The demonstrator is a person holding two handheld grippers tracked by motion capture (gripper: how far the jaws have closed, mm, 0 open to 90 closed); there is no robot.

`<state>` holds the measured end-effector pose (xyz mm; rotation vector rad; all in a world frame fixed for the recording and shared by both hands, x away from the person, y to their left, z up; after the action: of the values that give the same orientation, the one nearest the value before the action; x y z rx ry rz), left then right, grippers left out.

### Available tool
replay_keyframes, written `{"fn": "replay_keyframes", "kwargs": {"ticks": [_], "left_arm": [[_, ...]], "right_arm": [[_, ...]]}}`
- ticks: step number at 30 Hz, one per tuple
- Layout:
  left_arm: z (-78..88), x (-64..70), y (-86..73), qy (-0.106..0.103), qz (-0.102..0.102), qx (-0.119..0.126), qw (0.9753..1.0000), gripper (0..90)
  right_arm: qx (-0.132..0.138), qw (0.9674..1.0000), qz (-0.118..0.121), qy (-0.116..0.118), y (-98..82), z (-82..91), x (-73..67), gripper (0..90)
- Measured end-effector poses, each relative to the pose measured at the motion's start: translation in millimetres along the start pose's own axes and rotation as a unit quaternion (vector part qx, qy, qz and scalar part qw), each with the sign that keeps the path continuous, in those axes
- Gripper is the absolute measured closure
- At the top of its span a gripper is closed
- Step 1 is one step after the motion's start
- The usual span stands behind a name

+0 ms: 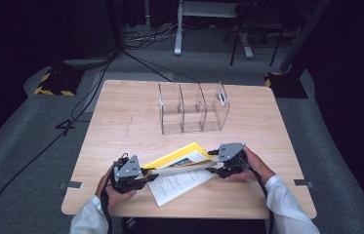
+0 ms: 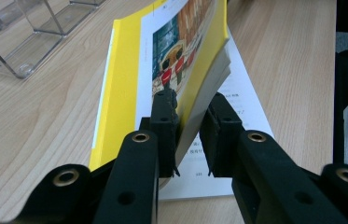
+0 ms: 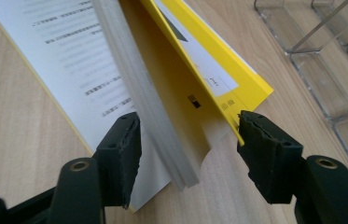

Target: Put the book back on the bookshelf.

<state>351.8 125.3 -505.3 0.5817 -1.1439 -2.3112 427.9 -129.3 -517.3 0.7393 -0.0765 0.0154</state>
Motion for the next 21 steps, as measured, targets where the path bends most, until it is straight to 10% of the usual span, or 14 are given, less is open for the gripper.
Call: {"fn": "replay_keyframes", "kwargs": {"ticks": [7, 15, 21], "left_arm": [[1.8, -1.5, -5.1, -0.015, 0.004, -0.005, 0.9999, 77.7], [5.9, -7.5, -5.3, -0.006, 0.017, 0.002, 0.9998, 74.1], [10.3, -11.0, -4.9, 0.025, 0.026, -0.008, 0.9993, 50.5]], "right_arm": [[0.048, 0.9988, -0.005, -0.006, 1.2, -10.7, 10.8, 37.2], [0.102, 0.9946, 0.014, 0.007, 7.7, -7.3, 4.8, 65.0], [0.094, 0.9946, 0.042, 0.013, 13.4, -8.7, -6.0, 72.2]]}}
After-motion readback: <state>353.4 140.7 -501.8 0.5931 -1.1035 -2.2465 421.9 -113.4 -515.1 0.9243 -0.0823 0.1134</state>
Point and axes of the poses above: each handheld gripper's, and its own axes: z roughly backward along the jaws, y roughly out of its top, x roughly to its right, the point moved 8 cm from there along -z, roughly forward along the jaws, and after that the axes turned 14 degrees about y, right-handed, at the moved point
